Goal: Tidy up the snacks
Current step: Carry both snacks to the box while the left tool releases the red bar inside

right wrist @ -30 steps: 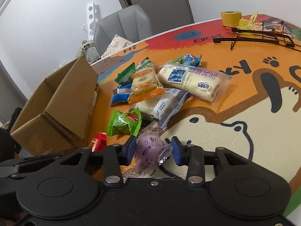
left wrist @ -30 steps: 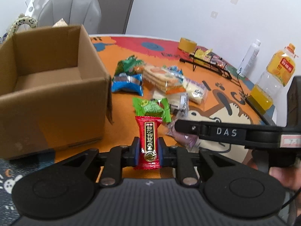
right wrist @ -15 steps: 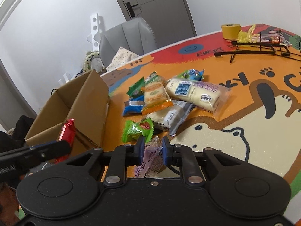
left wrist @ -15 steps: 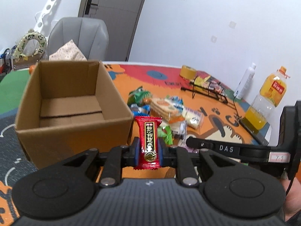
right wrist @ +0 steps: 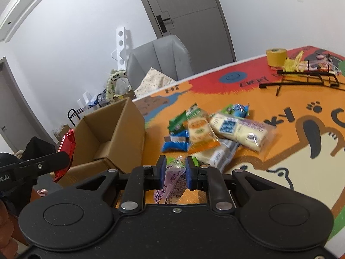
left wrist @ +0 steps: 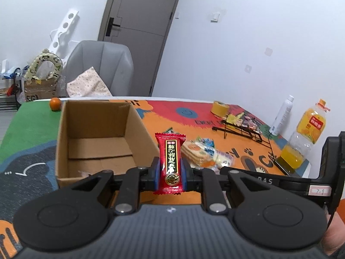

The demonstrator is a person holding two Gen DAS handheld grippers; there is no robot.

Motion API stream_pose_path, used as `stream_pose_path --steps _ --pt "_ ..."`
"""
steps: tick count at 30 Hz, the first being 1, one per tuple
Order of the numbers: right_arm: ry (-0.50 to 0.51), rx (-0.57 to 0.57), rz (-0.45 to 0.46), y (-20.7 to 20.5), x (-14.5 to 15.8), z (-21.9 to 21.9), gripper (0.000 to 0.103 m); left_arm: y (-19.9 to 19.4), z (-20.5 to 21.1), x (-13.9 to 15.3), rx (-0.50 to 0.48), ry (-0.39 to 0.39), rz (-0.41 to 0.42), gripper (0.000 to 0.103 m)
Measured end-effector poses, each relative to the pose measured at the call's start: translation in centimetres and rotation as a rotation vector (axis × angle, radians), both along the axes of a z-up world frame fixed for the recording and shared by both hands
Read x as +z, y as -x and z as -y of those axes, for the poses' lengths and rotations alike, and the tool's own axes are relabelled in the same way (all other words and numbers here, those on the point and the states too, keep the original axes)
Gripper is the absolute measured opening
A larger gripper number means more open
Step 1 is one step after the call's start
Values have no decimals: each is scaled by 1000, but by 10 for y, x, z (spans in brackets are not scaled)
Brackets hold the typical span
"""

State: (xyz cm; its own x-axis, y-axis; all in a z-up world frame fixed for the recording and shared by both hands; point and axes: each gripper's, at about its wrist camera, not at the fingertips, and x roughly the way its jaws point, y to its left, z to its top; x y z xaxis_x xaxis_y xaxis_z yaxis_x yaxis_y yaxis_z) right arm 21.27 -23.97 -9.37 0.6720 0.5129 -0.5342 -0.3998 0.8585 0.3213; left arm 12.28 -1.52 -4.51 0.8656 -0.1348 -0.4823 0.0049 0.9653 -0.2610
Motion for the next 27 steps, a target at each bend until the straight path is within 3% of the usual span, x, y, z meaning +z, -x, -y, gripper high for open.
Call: stream_pose_path --steps 11,27 --pt "-6 40 64 3 28 -20 17 0 -36 5 94 1 15 18" --pt "12 99 100 -2 46 -64 17 -15 -83 -18 198 21 -33 22"
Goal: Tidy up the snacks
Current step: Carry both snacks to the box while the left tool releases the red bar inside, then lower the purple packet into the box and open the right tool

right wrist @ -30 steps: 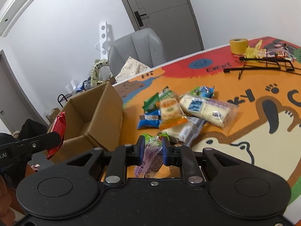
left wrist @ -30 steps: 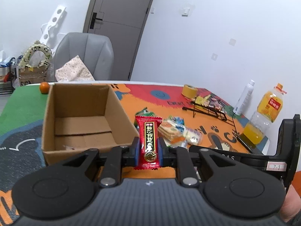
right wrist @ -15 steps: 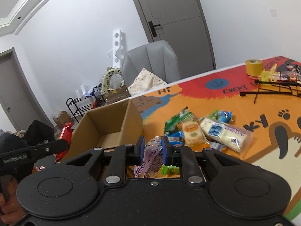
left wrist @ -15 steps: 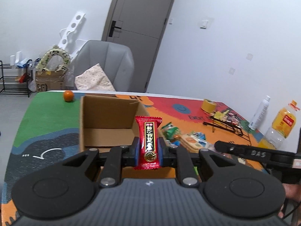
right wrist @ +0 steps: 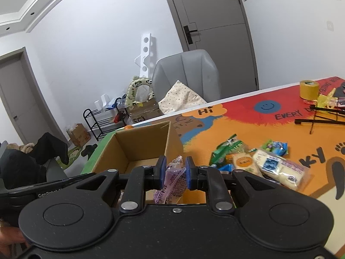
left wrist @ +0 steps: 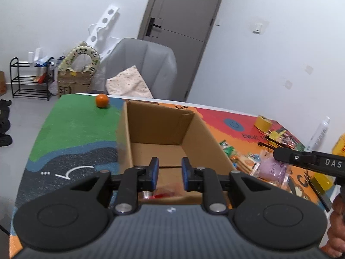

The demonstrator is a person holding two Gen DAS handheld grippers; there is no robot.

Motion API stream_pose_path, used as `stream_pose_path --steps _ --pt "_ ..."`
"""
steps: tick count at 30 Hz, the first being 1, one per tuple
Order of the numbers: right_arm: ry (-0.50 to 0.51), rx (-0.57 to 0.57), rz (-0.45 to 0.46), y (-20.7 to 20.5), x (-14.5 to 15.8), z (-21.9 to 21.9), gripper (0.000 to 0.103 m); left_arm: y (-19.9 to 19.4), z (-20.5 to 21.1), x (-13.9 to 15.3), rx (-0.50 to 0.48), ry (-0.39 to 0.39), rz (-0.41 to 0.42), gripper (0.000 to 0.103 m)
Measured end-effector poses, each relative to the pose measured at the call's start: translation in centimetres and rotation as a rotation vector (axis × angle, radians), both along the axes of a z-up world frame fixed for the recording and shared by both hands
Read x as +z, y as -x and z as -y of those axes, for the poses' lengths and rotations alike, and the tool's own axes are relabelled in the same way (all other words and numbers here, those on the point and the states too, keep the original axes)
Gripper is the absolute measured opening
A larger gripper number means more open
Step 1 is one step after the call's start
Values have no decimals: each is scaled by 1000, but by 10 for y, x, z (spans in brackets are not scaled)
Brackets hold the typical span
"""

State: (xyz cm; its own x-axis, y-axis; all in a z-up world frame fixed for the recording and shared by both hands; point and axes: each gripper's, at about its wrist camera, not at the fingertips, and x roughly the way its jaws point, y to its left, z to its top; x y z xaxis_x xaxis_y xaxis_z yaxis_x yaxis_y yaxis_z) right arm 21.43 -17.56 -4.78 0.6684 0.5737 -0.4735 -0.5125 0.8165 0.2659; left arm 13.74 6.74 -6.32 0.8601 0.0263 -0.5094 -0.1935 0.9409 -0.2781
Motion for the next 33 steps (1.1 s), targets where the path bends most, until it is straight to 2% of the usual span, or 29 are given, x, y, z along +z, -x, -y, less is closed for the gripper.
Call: stream_pose_path --steps 7,20,33 --pt "17 49 8 -5 6 -31 17 7 -13 0 13 19 1 24" --pt "34 121 -3 -7 5 -76 17 20 -38 -2 55 34 -19 46" --pt "15 192 14 -2 16 -110 17 33 -55 -4 102 48 -26 47"
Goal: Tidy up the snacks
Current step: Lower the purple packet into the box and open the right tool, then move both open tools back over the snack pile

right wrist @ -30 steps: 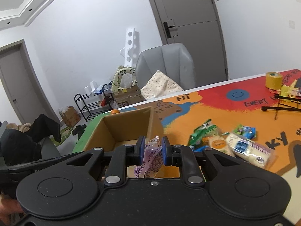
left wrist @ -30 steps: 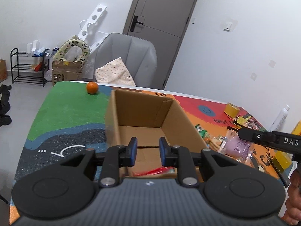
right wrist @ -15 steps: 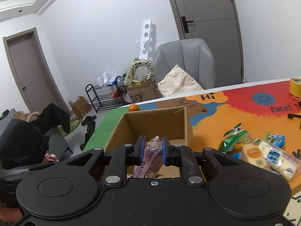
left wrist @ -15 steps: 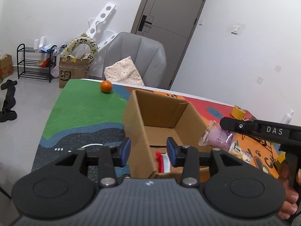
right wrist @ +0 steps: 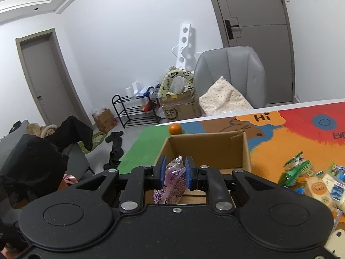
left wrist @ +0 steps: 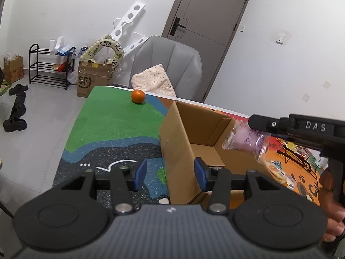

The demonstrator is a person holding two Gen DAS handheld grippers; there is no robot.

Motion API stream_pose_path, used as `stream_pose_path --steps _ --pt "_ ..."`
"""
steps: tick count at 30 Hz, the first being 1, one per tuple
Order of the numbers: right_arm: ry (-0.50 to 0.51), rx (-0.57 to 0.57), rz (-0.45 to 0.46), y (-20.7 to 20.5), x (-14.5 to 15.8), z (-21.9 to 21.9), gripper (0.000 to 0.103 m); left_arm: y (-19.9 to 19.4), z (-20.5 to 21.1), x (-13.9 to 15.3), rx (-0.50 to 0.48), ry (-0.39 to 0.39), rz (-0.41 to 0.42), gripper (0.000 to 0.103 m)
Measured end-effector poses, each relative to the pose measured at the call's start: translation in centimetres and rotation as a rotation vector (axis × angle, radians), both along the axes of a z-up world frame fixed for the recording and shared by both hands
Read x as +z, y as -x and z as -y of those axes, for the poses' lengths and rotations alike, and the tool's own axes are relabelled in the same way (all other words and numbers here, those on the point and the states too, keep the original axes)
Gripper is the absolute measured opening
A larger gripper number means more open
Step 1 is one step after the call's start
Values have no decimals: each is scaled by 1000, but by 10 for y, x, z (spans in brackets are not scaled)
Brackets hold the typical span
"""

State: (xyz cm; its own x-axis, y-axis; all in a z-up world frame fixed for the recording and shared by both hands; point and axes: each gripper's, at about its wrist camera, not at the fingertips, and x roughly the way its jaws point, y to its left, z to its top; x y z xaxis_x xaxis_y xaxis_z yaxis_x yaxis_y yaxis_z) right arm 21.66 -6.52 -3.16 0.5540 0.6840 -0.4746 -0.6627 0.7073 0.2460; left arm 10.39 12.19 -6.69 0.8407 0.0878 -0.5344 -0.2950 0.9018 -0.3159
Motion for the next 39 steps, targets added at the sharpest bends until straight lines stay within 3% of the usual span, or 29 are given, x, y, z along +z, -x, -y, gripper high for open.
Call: stream_pose_path --steps 7,9,11,18,22,29,39 --pt "-23 28 15 2 11 -8 18 7 -4 1 19 0 1 47" --pt "-11 31 6 1 10 -10 23 8 -5 1 21 0 1 47" --pt "-11 20 5 0 10 -9 37 10 -4 2 21 -1 1 48" --pt "-26 -15 2 0 10 10 43 9 0 4 12 -1 5 49" --pt "-23 -31 12 4 8 26 52 7 8 6 -4 -5 11 54" --pt "-44 -84 -8 4 4 63 54 3 28 11 -43 -22 25 66" --pt "-49 -169 -17 7 -7 112 65 -3 61 14 -113 -36 36 69"
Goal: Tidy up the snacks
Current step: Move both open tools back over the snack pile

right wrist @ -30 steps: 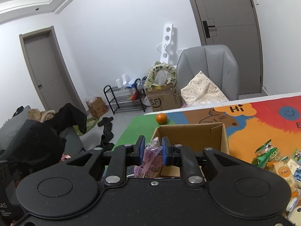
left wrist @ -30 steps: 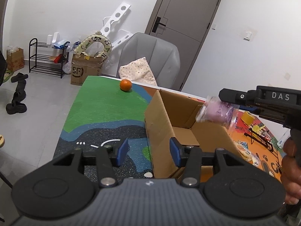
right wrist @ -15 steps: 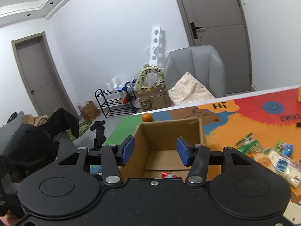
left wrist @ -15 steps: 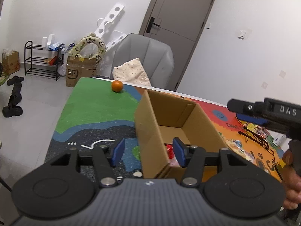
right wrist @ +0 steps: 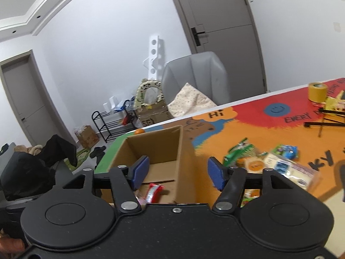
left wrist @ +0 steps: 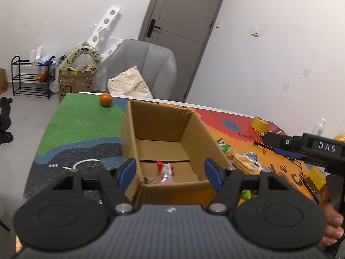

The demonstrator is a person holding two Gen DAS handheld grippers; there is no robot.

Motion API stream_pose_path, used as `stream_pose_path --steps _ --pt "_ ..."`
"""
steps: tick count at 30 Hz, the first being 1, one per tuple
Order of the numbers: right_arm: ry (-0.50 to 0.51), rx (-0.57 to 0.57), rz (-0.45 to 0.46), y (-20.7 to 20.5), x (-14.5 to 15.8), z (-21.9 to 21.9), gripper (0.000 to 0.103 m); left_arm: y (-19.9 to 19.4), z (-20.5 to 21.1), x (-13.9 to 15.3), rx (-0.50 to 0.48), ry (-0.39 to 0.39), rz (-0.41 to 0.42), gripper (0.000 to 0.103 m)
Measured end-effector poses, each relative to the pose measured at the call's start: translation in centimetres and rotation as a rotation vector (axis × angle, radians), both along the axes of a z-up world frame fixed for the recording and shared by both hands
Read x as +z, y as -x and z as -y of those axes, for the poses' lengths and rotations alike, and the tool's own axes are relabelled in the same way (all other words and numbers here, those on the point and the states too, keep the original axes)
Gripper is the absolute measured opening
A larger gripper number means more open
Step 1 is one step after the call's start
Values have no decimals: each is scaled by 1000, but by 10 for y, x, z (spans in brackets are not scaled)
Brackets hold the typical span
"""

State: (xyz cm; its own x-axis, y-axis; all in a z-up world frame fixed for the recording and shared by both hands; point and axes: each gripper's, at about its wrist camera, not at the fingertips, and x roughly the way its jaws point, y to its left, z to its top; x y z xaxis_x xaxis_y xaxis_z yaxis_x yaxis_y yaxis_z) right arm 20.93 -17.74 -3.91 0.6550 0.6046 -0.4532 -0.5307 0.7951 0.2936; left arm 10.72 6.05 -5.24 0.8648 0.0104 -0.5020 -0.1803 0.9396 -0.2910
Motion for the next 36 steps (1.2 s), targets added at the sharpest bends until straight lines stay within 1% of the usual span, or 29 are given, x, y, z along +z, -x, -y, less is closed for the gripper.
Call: stream_pose_path --steps 2,6,8,13,17,20,23,29,31,36 --pt "-3 -14 2 2 -1 8 71 -1 6 0 -11 -2 1 69" --pt "10 -59 7 4 -5 23 79 -4 17 0 -31 -5 2 71" --pt "17 -86 5 5 -7 31 84 -6 24 0 -42 -10 5 76" --pt "36 -136 2 6 -12 52 92 -10 44 0 -81 -25 16 84" --pt "50 -148 -7 9 -16 63 99 -15 61 -2 -118 -31 15 88" --pt "65 -156 -20 9 -19 70 101 -21 72 -3 -140 -28 5 88" --pt "69 -168 -26 11 -21 80 102 -24 83 -4 -160 -29 2 88" --pt "50 -210 -36 6 -26 104 102 -35 104 -7 -227 -26 -13 88" --pt "47 -225 -42 4 -28 111 102 -39 112 -8 -237 -37 -21 88" --pt "43 -238 -46 -1 -34 123 102 -51 127 -11 -262 -35 -21 88"
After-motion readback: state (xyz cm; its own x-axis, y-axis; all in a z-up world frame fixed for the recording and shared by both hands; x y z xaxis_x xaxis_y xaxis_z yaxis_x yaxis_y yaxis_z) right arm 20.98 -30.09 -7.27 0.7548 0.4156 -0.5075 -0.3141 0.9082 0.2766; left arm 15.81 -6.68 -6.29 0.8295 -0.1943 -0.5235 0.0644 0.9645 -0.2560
